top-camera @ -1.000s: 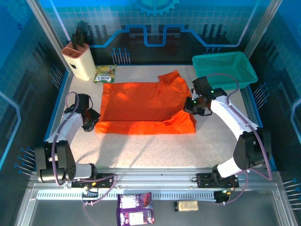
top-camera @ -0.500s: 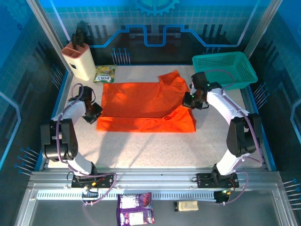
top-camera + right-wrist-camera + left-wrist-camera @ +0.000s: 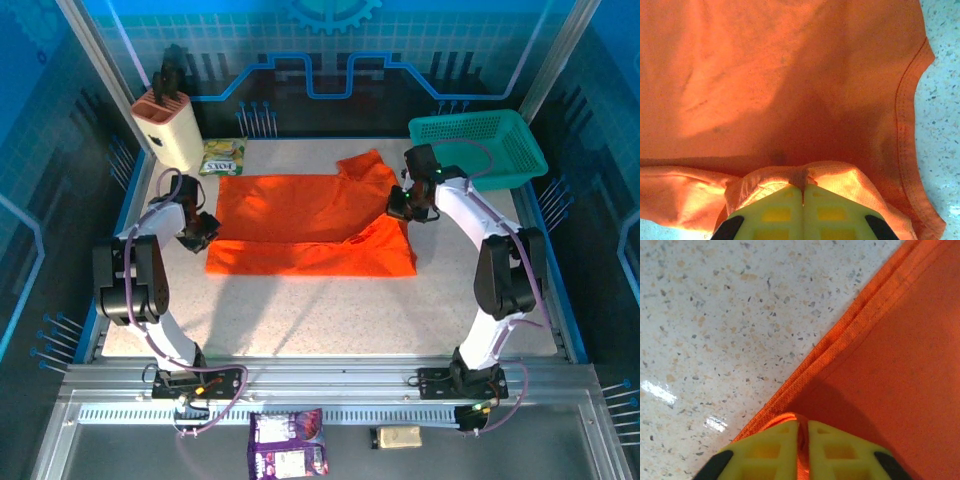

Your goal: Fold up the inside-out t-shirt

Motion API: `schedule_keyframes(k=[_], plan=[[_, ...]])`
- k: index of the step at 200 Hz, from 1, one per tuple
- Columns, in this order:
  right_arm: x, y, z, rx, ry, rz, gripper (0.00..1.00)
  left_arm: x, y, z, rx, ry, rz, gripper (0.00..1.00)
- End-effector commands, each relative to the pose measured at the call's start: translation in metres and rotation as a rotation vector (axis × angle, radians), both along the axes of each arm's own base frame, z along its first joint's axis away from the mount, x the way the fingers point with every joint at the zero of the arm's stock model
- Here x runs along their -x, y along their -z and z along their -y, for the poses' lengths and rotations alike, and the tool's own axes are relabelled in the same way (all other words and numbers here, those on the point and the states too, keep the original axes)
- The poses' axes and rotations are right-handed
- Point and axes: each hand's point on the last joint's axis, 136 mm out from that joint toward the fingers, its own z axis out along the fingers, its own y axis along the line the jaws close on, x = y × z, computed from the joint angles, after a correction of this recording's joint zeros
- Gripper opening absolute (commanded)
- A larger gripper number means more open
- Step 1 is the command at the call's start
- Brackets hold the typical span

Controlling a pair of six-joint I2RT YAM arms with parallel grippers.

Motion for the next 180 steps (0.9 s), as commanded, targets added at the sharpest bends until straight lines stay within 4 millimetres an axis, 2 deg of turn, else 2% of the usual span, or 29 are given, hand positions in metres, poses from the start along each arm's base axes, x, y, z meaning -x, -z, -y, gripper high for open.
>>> schedule_keyframes(k=[1, 17, 29, 51, 72, 100, 124, 155, 180], plan=[[-0.01, -0.006, 0.006, 0.02, 0.013, 0.015, 0.14, 0.003, -0.006, -0.004, -0.011, 0.008, -0.025, 0.22], [-0.006, -0.017, 0.007, 0.044, 0.01, 0.033, 0.31, 0.004, -0.018, -0.005, -0.025, 0.008, -0.003, 0.31], [0.0, -0.024, 0.008, 0.059, 0.004, 0.043, 0.4, 0.005, -0.03, -0.006, -0.037, 0.012, 0.022, 0.33], [0.014, -0.03, 0.007, 0.055, -0.007, 0.043, 0.47, 0.014, -0.044, -0.006, -0.055, 0.028, 0.038, 0.34], [0.033, -0.021, -0.005, 0.007, -0.043, 0.007, 0.49, 0.022, -0.047, 0.005, -0.014, 0.071, 0.049, 0.33], [0.059, 0.004, -0.034, -0.117, -0.119, -0.068, 0.56, 0.03, -0.03, 0.042, 0.114, 0.156, 0.051, 0.32], [0.07, 0.024, -0.046, -0.195, -0.137, -0.112, 0.67, 0.035, -0.008, 0.066, 0.177, 0.195, 0.035, 0.32], [0.078, 0.05, -0.042, -0.184, -0.136, -0.158, 0.76, 0.045, 0.02, 0.066, 0.166, 0.192, -0.044, 0.32], [0.085, 0.076, -0.023, -0.14, -0.097, -0.207, 0.78, 0.061, 0.038, 0.053, 0.109, 0.174, -0.134, 0.32]])
